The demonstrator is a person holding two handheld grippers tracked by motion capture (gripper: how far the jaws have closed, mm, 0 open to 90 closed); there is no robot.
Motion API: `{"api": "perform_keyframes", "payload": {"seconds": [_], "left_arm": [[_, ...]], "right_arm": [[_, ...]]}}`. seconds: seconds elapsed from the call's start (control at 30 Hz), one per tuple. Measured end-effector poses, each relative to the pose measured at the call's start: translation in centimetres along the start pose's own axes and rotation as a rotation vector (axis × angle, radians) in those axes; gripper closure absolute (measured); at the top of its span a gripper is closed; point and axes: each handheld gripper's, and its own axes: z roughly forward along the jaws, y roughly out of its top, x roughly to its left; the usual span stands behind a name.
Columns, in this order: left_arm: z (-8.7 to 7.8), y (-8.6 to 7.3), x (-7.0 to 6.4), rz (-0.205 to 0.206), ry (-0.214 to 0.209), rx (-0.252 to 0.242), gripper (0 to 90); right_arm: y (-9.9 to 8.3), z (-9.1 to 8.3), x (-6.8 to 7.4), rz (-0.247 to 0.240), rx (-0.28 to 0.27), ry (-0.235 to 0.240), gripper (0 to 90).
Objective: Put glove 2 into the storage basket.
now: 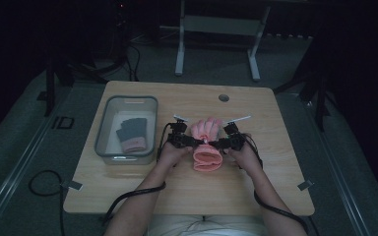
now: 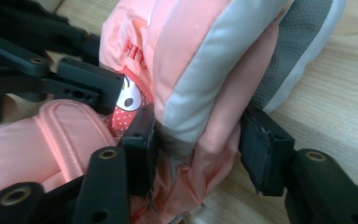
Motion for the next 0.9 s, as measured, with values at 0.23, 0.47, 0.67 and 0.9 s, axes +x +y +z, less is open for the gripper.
{"api": "perform_keyframes", "payload": {"seconds": [0.23,0.47,0.67,0.9], "left_arm": [[-0.4,0.4,-1.0,0.078,-0.004,0.006,70.8],[-1.5,1.2,-2.8,0.139,0.011,0.001,74.6],[-3.4,2.0,-4.1,0.179,0.013,-0.020,74.8],[-6.4,3.0,-5.5,0.219,0.036,-0.074,74.8]], "right_arm": [[-0.2,-0.1,0.3,-0.007,-0.033,0.002,59.8],[-0.5,-1.1,0.7,0.008,-0.076,0.013,65.2],[-0.1,-2.3,1.3,0.013,-0.124,0.045,66.1],[1.6,-4.2,3.1,-0.017,-0.177,0.043,66.1]]}}
